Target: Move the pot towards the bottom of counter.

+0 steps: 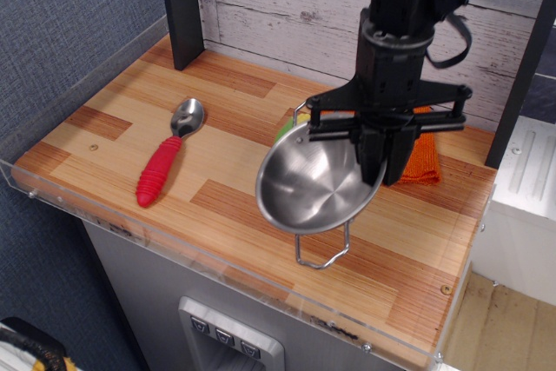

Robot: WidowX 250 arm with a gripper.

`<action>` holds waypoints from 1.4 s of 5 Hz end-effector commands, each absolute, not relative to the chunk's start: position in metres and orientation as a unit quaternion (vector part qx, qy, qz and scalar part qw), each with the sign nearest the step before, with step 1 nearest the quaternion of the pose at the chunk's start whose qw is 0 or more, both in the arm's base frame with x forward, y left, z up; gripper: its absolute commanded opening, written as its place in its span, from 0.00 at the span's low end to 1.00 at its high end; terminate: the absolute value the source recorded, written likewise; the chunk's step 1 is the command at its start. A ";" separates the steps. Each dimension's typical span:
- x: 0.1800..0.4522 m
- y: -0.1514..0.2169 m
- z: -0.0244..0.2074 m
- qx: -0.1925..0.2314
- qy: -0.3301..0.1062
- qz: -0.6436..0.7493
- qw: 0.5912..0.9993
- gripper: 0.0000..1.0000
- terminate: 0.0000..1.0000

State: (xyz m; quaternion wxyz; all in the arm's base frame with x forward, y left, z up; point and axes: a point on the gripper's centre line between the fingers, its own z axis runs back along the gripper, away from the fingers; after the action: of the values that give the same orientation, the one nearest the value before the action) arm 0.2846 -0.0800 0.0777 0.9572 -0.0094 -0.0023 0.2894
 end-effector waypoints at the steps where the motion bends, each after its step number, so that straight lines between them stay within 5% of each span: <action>1: 0.280 -0.076 0.056 0.003 0.016 0.269 0.963 0.00 0.00; 3: 0.283 -0.073 0.039 0.008 0.032 0.267 0.963 0.00 0.00; 4: 0.282 -0.072 0.041 0.014 0.039 0.273 0.961 1.00 0.00; 7: 0.284 -0.075 0.041 0.022 0.040 0.281 0.959 1.00 0.00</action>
State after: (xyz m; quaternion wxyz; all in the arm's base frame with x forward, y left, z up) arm 0.2858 -0.0766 0.0306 0.9567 0.0277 0.0531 0.2849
